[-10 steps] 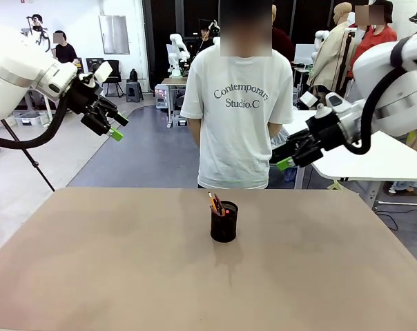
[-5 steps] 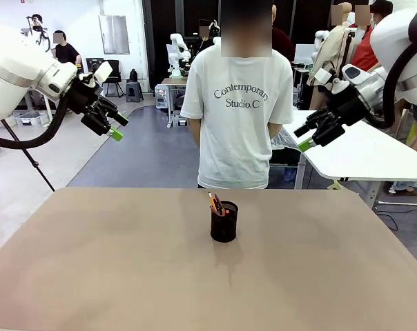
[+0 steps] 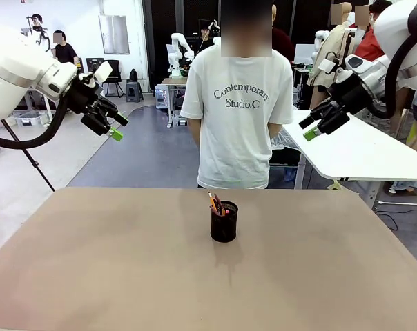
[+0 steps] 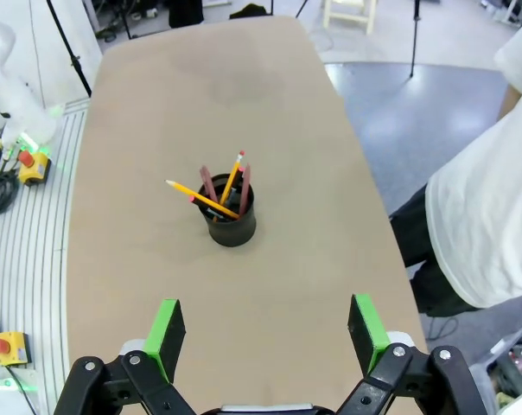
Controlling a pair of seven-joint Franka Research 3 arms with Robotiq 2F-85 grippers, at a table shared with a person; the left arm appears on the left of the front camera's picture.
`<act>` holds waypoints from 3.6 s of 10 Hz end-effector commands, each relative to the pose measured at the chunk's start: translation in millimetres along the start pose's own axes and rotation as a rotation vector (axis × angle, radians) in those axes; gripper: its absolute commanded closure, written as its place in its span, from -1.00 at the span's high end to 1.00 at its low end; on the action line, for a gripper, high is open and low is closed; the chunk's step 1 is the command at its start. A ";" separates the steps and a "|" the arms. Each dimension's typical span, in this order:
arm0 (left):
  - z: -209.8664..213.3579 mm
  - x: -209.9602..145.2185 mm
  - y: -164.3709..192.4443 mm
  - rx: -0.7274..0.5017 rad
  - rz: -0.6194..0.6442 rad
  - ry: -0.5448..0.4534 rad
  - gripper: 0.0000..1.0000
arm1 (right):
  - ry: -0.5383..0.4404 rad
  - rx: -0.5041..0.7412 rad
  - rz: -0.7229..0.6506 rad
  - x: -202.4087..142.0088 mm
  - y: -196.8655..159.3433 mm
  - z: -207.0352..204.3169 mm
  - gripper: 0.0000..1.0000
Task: Place the pens into the pen holder.
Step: Pick up a writing instrument from the table and place it into the Pen holder.
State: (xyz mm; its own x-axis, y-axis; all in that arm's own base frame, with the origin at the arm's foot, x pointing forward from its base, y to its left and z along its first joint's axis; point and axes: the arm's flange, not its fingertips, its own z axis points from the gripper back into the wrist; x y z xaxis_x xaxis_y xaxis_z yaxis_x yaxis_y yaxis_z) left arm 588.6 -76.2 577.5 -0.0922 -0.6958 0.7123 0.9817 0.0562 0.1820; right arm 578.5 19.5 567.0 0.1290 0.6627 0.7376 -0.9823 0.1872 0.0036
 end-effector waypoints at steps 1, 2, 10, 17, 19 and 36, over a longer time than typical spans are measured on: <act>1.4 -0.2 -0.7 0.005 -0.007 0.001 1.00 | -0.001 0.007 0.002 0.2 7.3 -2.2 1.00; 1.4 -0.2 -0.7 0.005 -0.007 0.001 1.00 | -0.001 0.007 0.002 0.2 7.3 -2.2 1.00; 1.4 -0.2 -0.7 0.005 -0.007 0.001 1.00 | -0.001 0.007 0.002 0.2 7.3 -2.2 1.00; 1.4 -0.2 -0.7 0.005 -0.007 0.001 1.00 | -0.001 0.007 0.002 0.2 7.3 -2.2 1.00; 1.4 -0.2 -0.7 0.005 -0.007 0.001 1.00 | -0.001 0.007 0.002 0.2 7.3 -2.2 1.00; 1.4 -0.2 -0.7 0.005 -0.007 0.001 1.00 | -0.001 0.007 0.002 0.2 7.3 -2.2 1.00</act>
State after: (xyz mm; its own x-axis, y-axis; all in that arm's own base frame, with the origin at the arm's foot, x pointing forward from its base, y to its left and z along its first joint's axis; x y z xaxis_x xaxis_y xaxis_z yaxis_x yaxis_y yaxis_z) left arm 588.6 -76.2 577.5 -0.0922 -0.6958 0.7123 0.9817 0.0562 0.1820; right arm 577.5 21.8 566.4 0.1277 0.6630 0.7376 -0.9830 0.1834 0.0054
